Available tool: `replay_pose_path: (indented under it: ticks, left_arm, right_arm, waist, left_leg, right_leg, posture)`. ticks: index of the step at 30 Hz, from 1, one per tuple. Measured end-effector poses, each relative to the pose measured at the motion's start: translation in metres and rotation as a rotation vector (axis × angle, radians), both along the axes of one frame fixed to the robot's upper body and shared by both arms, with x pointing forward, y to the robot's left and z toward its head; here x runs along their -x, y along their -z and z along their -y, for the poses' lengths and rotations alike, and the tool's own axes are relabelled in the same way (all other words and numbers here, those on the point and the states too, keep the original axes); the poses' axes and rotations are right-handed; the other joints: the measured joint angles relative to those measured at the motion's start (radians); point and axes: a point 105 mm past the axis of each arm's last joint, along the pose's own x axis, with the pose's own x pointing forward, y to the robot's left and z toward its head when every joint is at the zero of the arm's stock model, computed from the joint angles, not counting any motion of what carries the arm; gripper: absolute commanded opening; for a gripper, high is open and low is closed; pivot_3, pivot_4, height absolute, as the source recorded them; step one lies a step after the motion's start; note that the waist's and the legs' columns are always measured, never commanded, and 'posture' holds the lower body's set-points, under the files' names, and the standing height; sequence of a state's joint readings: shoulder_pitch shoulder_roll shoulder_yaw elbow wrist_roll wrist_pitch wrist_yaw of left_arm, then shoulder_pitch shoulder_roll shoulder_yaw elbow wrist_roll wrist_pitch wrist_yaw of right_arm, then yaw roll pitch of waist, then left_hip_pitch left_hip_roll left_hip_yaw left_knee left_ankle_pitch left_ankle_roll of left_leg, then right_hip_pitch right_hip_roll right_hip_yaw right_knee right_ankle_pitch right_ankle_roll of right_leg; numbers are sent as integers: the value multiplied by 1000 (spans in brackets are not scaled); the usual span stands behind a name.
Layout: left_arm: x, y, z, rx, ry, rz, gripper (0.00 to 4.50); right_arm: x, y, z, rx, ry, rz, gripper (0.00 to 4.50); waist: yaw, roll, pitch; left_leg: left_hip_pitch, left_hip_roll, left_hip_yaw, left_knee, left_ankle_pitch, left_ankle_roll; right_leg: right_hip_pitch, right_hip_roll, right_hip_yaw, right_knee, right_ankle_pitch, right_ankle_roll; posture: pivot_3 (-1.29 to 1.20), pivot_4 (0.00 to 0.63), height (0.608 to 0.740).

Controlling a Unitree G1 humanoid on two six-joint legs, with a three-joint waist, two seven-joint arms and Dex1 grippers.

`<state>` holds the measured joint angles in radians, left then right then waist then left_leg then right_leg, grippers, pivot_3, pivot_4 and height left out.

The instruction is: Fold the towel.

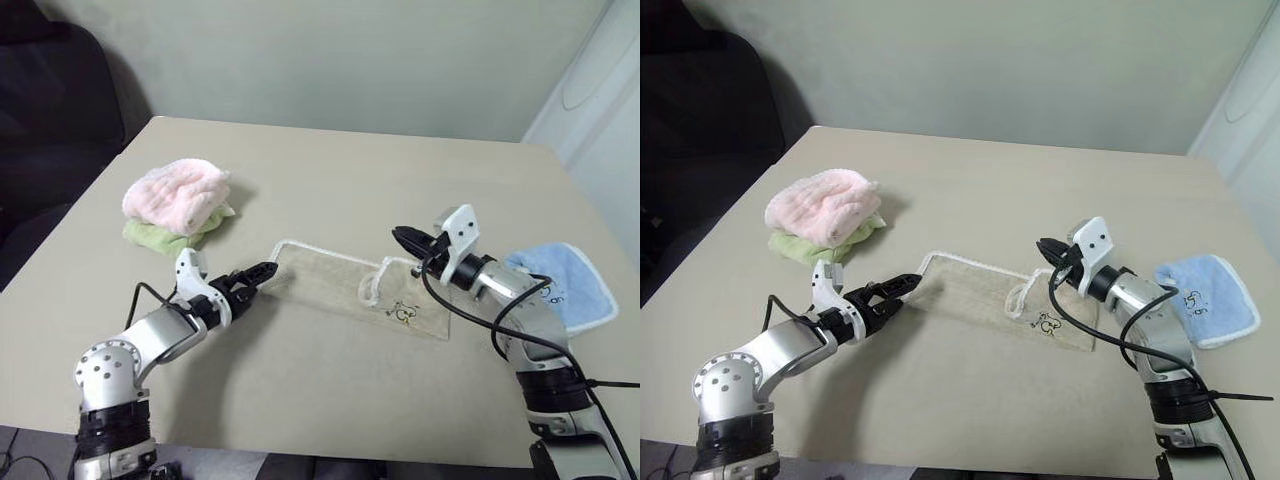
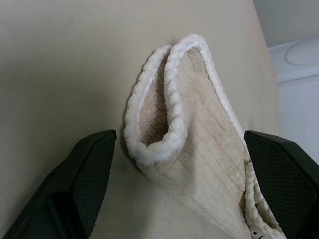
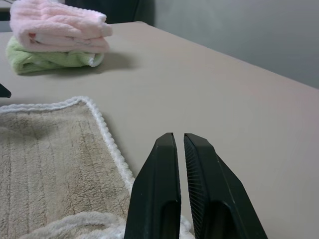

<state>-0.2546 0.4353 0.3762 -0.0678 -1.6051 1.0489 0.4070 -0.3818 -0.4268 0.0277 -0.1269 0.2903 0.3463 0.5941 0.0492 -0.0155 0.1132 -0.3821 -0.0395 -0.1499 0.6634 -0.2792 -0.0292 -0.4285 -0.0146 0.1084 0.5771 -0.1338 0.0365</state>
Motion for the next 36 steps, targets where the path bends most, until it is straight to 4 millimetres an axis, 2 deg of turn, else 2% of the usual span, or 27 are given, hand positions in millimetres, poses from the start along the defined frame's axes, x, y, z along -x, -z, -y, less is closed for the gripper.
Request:
replay_pose_path:
  ticks: [11, 14, 24, 25, 32, 36]
  left_arm:
    - [-16, 3, 10, -42, 26, -7, 4500]
    - [-19, 5, 12, -56, 31, -7, 3854]
    - [-22, 16, 15, -85, 23, -30, 229]
    - [-22, 17, 16, -86, 25, -32, 56]
    - [-22, 14, 20, -71, 53, -2, 56]
    - [-23, -7, 30, -37, 115, 106, 56]
  right_arm:
    - [-1, -1, 8, -1, 47, 11, 371]
    - [-1, -1, 8, -1, 48, 14, 314]
    - [-1, -1, 7, -2, 49, 19, 314]
    - [-1, -1, 7, -2, 49, 19, 314]
    - [-2, -2, 6, -5, 50, 22, 314]
    - [-2, -2, 8, -8, 63, 25, 314]
  waist:
    - [8, 7, -1]
    - [8, 7, -1]
    - [8, 6, 0]
    - [8, 5, 1]
    - [8, 3, 2]
    - [7, -2, 5]
  left_leg:
    - [0, -1, -4, 0, 1, 1]
    - [0, -1, -4, 0, 1, 1]
    - [-1, 0, -4, 0, 0, -1]
    - [-1, 0, -4, 0, -1, -1]
    - [-1, 0, -4, 0, 0, -1]
    - [-1, 1, -5, 0, -1, -2]
  right_leg:
    - [3, 0, 1, 0, -1, -1]
    - [4, 0, 1, 0, -2, -1]
    - [2, 1, 1, 0, -4, -1]
    - [2, 1, 1, 0, -4, -1]
    - [2, 4, 1, 0, -4, -1]
    - [1, 3, 2, 0, -4, -1]
  posture:
    - [0, 150, 740]
    - [0, 150, 740]
    - [0, 150, 740]
    - [0, 150, 740]
    - [0, 150, 740]
    - [0, 150, 740]
